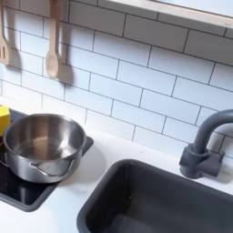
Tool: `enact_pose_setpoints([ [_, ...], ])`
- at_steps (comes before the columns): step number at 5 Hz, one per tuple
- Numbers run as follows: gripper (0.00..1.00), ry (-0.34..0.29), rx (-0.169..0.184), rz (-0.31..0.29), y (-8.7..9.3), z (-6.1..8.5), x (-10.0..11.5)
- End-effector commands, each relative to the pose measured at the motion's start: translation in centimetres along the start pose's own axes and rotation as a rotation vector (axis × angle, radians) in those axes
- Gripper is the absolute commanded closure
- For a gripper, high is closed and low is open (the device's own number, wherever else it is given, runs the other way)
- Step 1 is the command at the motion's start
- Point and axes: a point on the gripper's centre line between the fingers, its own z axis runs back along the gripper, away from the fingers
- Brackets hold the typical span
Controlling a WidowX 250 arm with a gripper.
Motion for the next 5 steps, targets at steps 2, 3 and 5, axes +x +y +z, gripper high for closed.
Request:
enact_pose_setpoints([
  [2,0.0,0.038,-0.026,0.038,3.3,-1.6,1.0],
  [3,0.0,0.052,-0.026,0.016,3.0,-2.7,1.1],
  [5,0.0,0.035,-0.007,-0.015,2.4,-3.5,1.9],
])
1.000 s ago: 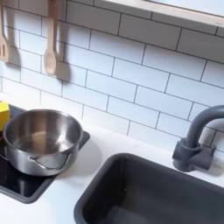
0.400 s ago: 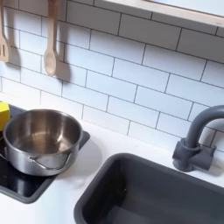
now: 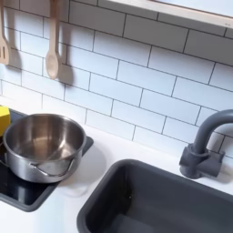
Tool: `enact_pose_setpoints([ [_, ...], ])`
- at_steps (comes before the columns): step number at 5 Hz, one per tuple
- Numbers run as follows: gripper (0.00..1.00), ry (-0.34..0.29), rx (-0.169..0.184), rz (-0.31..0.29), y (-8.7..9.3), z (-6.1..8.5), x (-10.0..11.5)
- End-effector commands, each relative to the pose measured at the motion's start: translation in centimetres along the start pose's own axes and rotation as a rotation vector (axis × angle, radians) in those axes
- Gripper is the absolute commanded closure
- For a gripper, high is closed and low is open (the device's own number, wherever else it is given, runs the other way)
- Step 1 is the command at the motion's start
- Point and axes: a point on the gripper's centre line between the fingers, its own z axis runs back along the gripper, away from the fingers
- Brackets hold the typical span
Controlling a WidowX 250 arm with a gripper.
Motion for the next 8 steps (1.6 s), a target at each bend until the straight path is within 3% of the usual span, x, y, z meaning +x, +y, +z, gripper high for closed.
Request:
enact_pose_setpoints([
  [1,0.0,-0.006,0.019,-0.04,-1.4,-0.8,1.0],
  [2,0.0,-0.033,0.058,0.003,-0.8,-1.0,1.3],
  [3,0.0,-0.028,0.059,0.005,-0.2,-1.1,1.4],
  [7,0.0,-0.067,0.029,-0.041,-0.5,-1.3,3.0],
  [8,0.0,-0.063,0.026,-0.044,-0.6,-1.9,3.1],
])
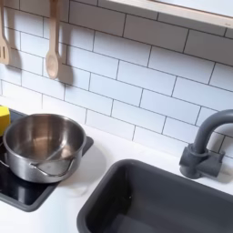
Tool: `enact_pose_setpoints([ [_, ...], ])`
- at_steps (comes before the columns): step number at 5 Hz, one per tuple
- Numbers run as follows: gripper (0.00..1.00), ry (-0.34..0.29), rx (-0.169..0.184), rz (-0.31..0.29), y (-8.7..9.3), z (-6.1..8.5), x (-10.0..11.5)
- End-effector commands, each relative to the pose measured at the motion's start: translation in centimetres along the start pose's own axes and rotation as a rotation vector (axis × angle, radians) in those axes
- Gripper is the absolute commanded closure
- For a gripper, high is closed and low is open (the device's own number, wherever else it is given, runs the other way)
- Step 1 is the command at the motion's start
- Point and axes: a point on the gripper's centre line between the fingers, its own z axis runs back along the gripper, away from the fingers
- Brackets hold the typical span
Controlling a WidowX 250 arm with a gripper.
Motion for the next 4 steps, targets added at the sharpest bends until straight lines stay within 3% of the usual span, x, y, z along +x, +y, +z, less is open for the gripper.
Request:
enact_pose_setpoints([
  [1,0.0,-0.019,0.002,-0.004,-0.02,-0.29,0.12],
  [4,0.0,-0.039,-0.025,-0.019,-0.35,-0.38,0.51],
])
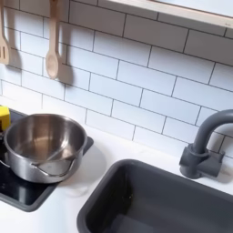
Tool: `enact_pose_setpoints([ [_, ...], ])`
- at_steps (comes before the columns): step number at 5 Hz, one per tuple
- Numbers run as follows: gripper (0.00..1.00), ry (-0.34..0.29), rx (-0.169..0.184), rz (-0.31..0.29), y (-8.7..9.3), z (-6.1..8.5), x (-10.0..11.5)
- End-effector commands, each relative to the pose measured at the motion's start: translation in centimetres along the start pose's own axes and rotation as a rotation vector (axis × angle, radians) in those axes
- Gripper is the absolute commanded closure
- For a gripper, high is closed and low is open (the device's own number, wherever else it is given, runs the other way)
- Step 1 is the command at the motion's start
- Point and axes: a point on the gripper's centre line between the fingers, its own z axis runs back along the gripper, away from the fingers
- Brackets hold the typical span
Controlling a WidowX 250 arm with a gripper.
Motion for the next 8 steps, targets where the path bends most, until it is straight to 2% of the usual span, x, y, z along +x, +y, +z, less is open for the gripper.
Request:
enact_pose_setpoints([
  [1,0.0,-0.004,-0.007,0.002,0.0,-0.1,0.0],
  [4,0.0,-0.016,0.0,-0.001,0.2,0.0,0.2],
  [5,1.0,-0.028,0.005,0.009,-0.2,0.2,0.2],
  [6,1.0,-0.03,0.001,0.01,-0.2,0.2,0.2],
  [8,1.0,-0.047,-0.045,0.034,-0.6,1.2,-0.4],
])
